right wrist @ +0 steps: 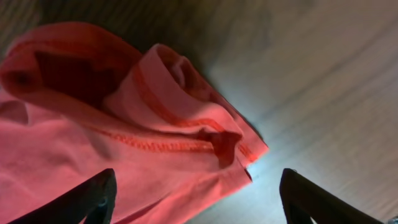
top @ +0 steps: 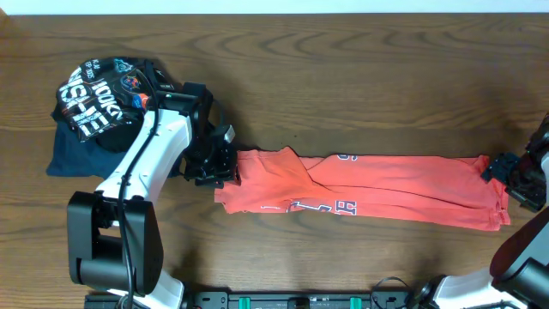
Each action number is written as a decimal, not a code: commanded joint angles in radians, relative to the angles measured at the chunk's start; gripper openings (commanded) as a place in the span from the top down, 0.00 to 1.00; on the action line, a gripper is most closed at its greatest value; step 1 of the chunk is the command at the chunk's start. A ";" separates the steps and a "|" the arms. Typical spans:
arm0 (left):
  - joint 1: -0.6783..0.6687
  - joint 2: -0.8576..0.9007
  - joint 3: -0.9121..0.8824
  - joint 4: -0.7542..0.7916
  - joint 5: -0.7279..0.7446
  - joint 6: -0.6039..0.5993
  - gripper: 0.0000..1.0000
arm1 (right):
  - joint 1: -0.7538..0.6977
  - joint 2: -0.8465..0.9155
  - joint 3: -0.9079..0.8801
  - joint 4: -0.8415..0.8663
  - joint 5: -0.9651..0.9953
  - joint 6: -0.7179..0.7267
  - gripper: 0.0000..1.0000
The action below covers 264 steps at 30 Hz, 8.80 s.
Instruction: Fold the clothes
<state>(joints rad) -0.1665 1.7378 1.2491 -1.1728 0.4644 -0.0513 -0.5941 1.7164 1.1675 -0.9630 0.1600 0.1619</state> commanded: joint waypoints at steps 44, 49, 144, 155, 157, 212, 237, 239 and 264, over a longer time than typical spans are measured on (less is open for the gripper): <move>0.006 -0.032 0.079 0.004 -0.004 0.002 0.58 | 0.195 -0.005 0.264 -0.338 -0.079 0.056 0.99; 0.006 -0.032 0.079 -0.008 -0.003 0.002 0.58 | 0.344 -0.004 0.232 -0.344 -0.078 0.125 0.99; 0.006 -0.032 0.079 0.006 -0.004 0.021 0.49 | 1.015 0.018 0.002 -0.090 -0.194 0.214 0.41; 0.005 -0.030 0.012 0.081 -0.004 0.021 0.24 | 0.928 -0.092 0.040 -0.106 -0.058 0.293 0.29; 0.003 -0.025 -0.018 0.114 -0.003 0.021 0.22 | 0.905 -0.133 0.045 -0.107 -0.052 0.293 0.26; -0.365 -0.179 0.051 0.237 -0.055 -0.014 0.94 | 0.684 -0.226 0.045 -0.216 -0.029 0.196 0.25; -0.688 0.047 0.051 0.495 -0.170 -0.043 0.77 | 0.686 -0.226 0.045 -0.249 -0.037 0.195 0.25; -0.688 0.047 0.051 0.498 -0.164 -0.043 0.77 | 0.686 -0.226 0.045 -0.249 -0.037 0.195 0.25; -0.198 -0.412 0.084 0.369 -0.217 -0.040 0.25 | 0.737 -0.226 0.045 -0.011 -0.774 -0.201 0.27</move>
<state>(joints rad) -0.4202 1.2804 1.3369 -0.7910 0.2371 -0.0929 0.1078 1.5021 1.1969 -0.9909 -0.3210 0.0799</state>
